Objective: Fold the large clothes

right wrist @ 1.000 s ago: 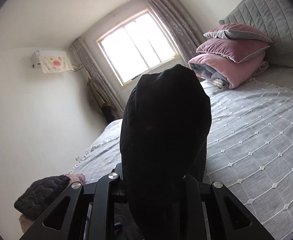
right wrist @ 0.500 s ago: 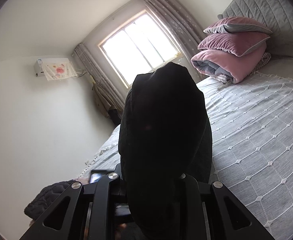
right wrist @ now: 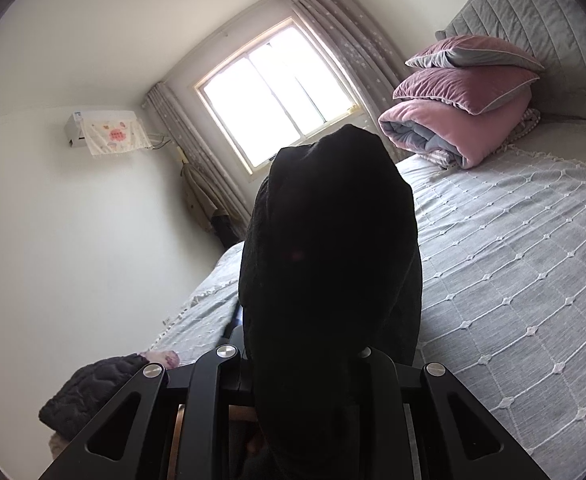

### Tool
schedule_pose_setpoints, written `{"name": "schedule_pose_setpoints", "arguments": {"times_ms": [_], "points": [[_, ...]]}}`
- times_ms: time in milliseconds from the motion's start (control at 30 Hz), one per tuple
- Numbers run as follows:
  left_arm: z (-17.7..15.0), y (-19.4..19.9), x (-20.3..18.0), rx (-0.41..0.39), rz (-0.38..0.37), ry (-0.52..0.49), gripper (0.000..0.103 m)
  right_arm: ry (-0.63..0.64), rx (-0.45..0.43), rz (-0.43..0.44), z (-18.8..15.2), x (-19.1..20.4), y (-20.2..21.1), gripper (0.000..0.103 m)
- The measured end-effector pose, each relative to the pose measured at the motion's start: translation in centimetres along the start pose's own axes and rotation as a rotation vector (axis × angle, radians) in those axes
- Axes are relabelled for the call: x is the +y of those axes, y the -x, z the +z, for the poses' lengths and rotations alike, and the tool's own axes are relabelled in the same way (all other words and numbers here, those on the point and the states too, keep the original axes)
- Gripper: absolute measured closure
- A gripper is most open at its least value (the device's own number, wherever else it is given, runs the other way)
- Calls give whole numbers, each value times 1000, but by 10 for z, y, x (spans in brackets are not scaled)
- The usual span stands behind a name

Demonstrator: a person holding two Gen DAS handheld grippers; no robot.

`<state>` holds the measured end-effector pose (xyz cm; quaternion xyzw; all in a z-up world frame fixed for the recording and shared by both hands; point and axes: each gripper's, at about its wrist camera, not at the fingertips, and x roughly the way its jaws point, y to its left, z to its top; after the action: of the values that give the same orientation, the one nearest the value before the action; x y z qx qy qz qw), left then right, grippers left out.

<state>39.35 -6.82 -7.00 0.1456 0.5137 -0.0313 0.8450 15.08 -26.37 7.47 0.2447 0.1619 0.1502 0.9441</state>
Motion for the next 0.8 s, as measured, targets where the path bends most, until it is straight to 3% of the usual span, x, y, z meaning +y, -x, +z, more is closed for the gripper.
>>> {"name": "schedule_pose_setpoints", "arguments": {"times_ms": [100, 200, 367, 500, 567, 667, 800], "points": [[-6, 12, 24, 28, -97, 74, 14, -14, 7, -7, -1, -4, -2, 81], [-34, 46, 41, -59, -53, 93, 14, -21, 8, -14, -1, -7, -2, 81], [-114, 69, 19, -48, -148, -34, 14, -30, 6, -15, -1, -7, -1, 81], [-144, 76, 7, -91, -89, -88, 14, -21, 5, -24, -1, -4, -2, 81], [-144, 82, 21, -54, -141, -37, 14, -19, 7, -32, -2, -4, -4, 81], [-158, 114, 54, -101, -240, 83, 14, -6, -1, -54, -2, -3, -3, 81], [-187, 137, 103, -204, -210, 210, 14, -13, -8, -77, 0, -7, -1, 81]]}}
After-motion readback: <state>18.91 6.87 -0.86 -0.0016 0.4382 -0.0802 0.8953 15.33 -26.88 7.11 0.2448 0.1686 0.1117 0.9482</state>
